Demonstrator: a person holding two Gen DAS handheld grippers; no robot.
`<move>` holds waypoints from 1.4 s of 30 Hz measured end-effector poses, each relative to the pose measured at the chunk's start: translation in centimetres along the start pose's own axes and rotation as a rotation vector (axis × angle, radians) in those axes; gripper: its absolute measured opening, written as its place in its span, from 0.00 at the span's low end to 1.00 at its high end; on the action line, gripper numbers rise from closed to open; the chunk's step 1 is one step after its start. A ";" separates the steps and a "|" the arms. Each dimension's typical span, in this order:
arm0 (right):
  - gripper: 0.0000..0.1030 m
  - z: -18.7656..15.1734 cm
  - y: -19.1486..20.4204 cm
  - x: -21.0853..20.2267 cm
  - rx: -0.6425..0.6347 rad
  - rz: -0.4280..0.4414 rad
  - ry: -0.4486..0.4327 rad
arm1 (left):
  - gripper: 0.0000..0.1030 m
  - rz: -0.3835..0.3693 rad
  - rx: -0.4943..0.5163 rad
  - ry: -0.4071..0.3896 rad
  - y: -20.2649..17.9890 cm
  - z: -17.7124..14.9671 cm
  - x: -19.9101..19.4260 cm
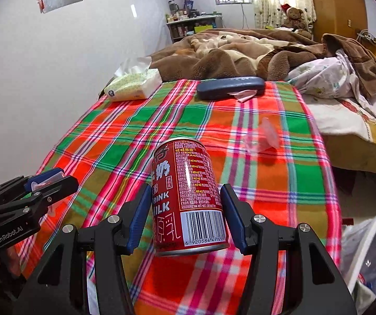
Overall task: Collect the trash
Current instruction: 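Carry the jelly cup and milk can over the white bin and release both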
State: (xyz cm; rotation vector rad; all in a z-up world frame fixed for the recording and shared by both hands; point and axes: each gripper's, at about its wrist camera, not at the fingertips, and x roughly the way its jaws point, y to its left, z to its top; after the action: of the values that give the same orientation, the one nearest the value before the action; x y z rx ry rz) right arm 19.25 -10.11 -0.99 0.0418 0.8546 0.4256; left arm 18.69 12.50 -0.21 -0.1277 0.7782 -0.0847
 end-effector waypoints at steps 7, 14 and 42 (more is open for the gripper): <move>0.54 -1.3 -2.2 -3.8 0.042 -0.025 -0.056 | 0.44 -0.043 0.063 -0.038 -4.3 -0.5 -2.6; 0.54 -2.8 -4.9 -7.7 0.086 -0.073 -0.111 | 0.44 -0.103 0.120 -0.060 -9.1 -1.3 -4.2; 0.54 -10.8 -19.9 -16.5 0.388 -0.394 -0.133 | 0.44 -0.395 0.414 0.073 -33.5 -5.9 -0.3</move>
State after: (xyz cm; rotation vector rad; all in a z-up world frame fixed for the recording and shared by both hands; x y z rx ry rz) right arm 8.60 -36.03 -0.29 0.2529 0.7817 -0.1154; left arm 13.39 -21.05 0.75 0.1179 0.7848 -0.6243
